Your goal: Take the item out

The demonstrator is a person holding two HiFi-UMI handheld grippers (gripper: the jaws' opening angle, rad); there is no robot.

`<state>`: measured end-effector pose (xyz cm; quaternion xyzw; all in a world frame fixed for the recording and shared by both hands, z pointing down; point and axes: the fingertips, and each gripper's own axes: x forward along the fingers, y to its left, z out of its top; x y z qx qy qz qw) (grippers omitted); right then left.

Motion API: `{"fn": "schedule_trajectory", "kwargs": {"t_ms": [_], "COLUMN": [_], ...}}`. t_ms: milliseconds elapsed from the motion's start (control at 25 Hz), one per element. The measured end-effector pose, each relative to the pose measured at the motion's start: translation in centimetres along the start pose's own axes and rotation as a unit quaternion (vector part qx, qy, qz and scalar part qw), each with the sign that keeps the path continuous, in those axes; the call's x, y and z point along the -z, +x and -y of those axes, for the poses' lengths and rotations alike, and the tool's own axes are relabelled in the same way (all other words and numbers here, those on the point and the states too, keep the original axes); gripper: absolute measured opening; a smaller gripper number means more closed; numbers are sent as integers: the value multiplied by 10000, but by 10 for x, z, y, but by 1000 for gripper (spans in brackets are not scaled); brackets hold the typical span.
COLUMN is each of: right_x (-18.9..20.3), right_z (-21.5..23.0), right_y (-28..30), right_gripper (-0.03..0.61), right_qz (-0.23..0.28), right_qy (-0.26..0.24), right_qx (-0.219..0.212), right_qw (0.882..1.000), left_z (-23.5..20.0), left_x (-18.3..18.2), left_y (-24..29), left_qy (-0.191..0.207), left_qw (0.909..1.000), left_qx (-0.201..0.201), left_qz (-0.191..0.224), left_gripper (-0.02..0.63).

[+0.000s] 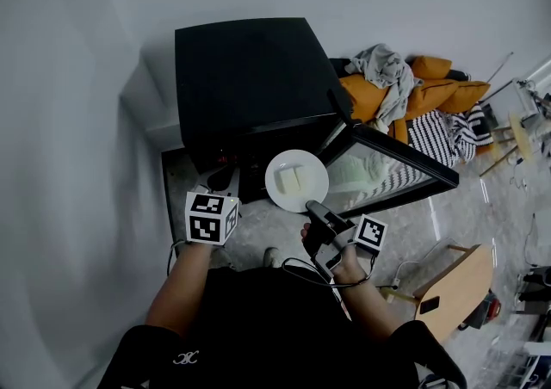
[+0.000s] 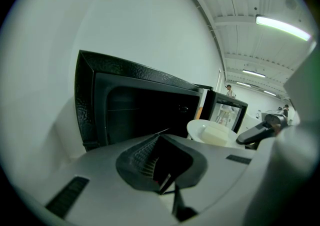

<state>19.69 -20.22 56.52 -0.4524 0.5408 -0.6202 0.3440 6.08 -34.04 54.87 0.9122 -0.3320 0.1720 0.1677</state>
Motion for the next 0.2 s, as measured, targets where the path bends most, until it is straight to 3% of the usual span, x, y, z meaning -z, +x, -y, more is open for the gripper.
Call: {"fn": "schedule_trajectory", "kwargs": {"t_ms": [200], "right_x": [4], "right_z": [-1], "right_y": [-4], "right_gripper": [21], "right_qz": [-24], "right_qy": [-20], "right_qx": [-3], "right_qw": [10000], "left_z": [4], "left_x": [2], "left_y": [-4], "left_qy": [-7], "left_qw": [10000], "left_qx": [8], "left_qz": [-8], "left_gripper": [0]}}
